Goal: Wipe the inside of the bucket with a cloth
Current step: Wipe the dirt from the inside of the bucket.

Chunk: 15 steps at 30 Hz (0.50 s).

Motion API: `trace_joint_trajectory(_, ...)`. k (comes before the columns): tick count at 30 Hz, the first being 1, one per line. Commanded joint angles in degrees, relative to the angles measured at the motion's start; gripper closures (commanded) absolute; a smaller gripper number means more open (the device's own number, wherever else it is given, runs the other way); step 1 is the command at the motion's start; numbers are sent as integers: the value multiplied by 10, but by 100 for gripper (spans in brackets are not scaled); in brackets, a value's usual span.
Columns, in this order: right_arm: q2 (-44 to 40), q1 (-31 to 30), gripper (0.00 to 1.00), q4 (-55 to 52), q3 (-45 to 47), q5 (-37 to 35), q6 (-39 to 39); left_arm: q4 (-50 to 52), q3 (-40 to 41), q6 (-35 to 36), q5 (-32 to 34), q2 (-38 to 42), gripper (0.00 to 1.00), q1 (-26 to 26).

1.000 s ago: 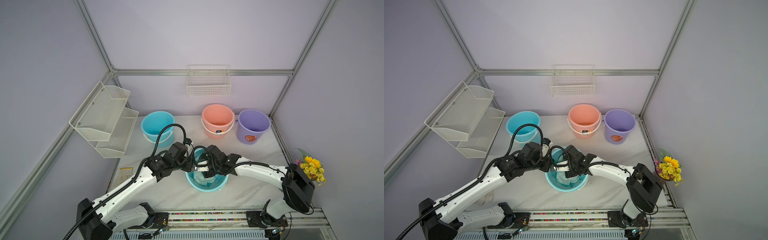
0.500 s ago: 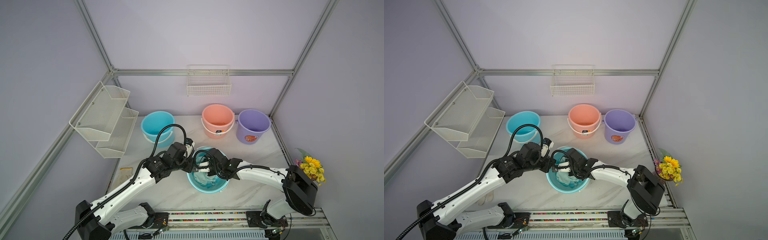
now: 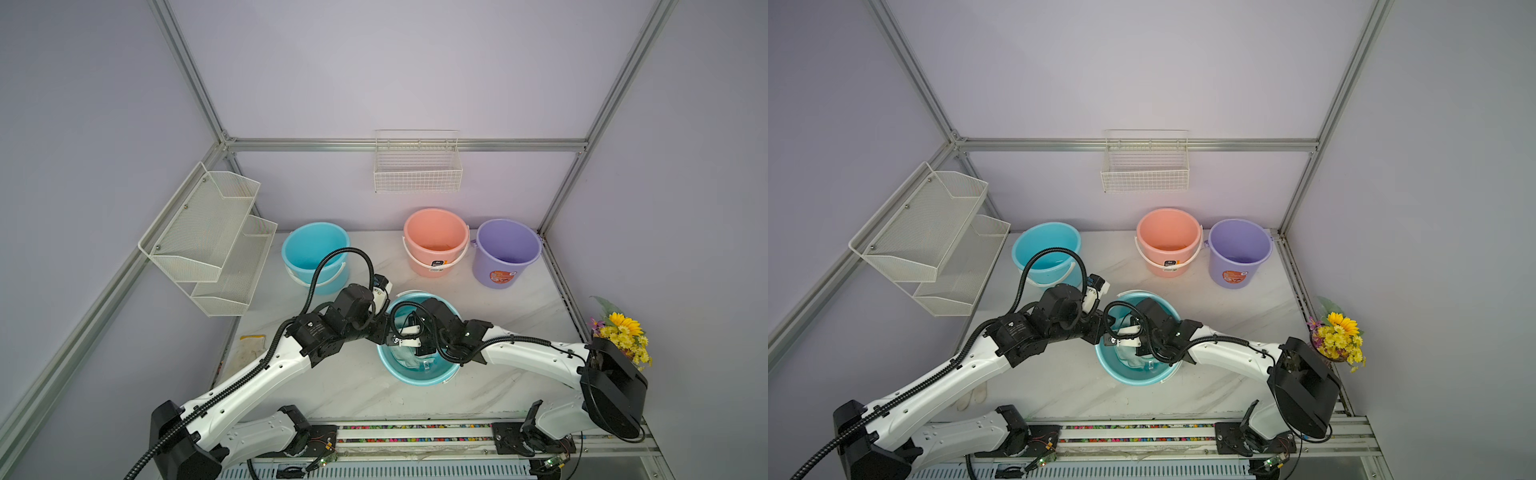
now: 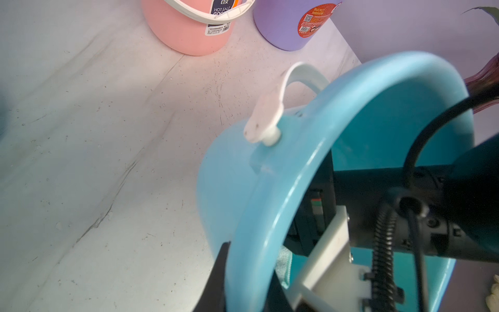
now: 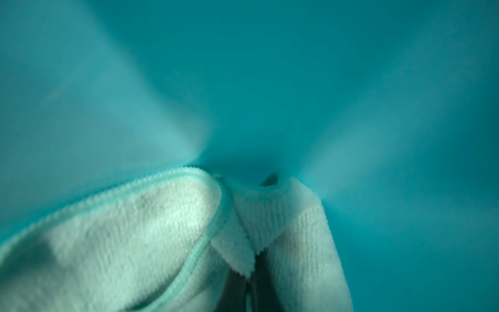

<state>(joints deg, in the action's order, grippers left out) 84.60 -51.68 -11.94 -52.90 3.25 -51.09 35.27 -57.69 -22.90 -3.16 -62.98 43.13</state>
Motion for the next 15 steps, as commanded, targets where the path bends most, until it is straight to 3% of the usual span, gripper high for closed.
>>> trace_joint_trajectory(1, -4, -6, 100, -80, -34, 97, 22, -62, -19, -11, -10, 31, 100, 4)
trace_joint_trajectory(4, -2, -7, 100, -165, -45, 73, 9, -54, -20, -14, 12, 36, 100, 4)
trace_joint_trajectory(9, -7, -7, 100, -276, -62, -24, 6, -18, -33, -19, 41, 27, 100, 4)
trace_joint_trajectory(15, -19, -7, 100, -253, -55, -193, -14, 5, -44, -20, 36, 16, 100, 4)
